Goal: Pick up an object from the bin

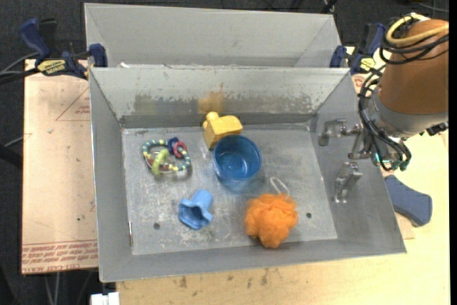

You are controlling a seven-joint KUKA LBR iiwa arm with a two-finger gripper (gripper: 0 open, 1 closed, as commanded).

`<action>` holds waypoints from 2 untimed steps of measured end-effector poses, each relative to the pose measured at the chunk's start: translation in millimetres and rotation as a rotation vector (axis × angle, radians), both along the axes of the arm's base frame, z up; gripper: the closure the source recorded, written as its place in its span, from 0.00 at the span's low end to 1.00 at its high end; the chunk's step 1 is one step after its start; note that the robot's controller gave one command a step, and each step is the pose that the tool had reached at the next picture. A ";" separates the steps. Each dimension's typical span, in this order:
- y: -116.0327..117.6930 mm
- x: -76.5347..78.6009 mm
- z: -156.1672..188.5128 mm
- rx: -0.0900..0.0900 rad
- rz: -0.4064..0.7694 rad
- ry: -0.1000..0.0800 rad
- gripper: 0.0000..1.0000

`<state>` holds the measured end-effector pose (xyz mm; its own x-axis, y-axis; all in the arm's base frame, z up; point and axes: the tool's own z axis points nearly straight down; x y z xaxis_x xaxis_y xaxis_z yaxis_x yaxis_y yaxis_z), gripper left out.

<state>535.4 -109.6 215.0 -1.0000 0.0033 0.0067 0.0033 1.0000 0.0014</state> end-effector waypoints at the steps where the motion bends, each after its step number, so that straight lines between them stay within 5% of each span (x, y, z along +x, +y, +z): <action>1: 0.4 1.6 4.3 -0.001 0.003 -0.008 0.00; 2: 0.7 1.6 4.0 -0.001 0.004 -0.009 0.00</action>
Offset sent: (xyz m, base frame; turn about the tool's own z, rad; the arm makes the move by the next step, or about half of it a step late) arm -0.0303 0.0427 -0.0977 -0.1553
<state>537.0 -108.9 219.0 -1.0000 -0.0005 -0.0020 -0.0005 1.0000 0.0000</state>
